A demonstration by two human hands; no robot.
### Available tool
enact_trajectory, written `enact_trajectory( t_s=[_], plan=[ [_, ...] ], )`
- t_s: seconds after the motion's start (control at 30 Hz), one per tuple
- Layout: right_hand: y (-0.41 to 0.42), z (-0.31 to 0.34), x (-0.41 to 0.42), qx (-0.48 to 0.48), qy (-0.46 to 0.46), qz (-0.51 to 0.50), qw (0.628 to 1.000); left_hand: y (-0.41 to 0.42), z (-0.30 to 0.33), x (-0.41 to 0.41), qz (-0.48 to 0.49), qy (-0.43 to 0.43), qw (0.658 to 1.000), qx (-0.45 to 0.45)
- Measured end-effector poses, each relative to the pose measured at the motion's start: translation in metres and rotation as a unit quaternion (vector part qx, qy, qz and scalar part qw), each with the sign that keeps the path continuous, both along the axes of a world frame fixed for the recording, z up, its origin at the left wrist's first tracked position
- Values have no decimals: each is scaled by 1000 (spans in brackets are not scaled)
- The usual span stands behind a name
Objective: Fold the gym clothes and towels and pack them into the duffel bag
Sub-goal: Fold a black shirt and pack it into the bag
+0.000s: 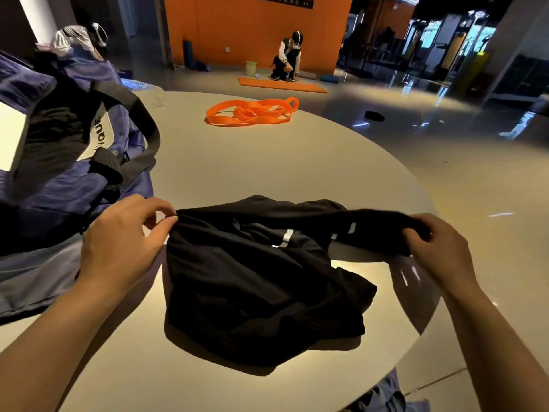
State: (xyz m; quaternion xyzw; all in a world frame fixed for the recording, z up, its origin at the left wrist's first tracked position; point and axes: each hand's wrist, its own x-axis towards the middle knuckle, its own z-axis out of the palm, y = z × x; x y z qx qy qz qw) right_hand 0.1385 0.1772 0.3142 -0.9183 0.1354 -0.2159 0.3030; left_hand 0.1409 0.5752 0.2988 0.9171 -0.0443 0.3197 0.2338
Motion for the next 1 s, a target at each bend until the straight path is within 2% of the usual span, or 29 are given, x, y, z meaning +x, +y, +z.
enact_trajectory(
  t_s=[0.13, 0.27, 0.37, 0.43, 0.5, 0.6, 0.7, 0.8, 0.87, 0.93, 1.0],
  plan=[
    [17, -17, -13, -48, -14, 45, 998, -2, -4, 3, -25, -8, 999, -36],
    [23, -26, -9, -86, 27, 85, 992, -25, -3, -5, -168, 54, 982, -66],
    [28, -6, 9, -51, 17, 93, 994, -33, -13, -10, -253, 143, 957, -10],
    [40, 16, 24, -11, -26, 106, 994, -34, -18, -10, -276, 149, 949, 21],
    [61, 41, 39, 2, -78, 135, 988, -36, -14, -14, -303, 161, 939, -16],
    [106, 71, 59, -10, -134, 203, 970, -51, -10, -28, -392, 182, 899, -78],
    [154, 83, 75, -73, -115, 283, 949, -66, -7, -39, -449, 142, 876, -102],
    [193, 73, 75, -169, -76, 396, 899, -63, -2, -37, -416, 46, 900, -119],
    [206, 62, 70, -181, -26, 447, 876, -53, -1, -30, -352, -14, 930, -106],
    [208, 58, 67, -166, 15, 457, 874, -42, -4, -20, -290, -40, 951, -100],
    [200, 62, 63, -140, 32, 431, 891, -33, -7, -12, -243, -33, 962, -121]
  ],
)
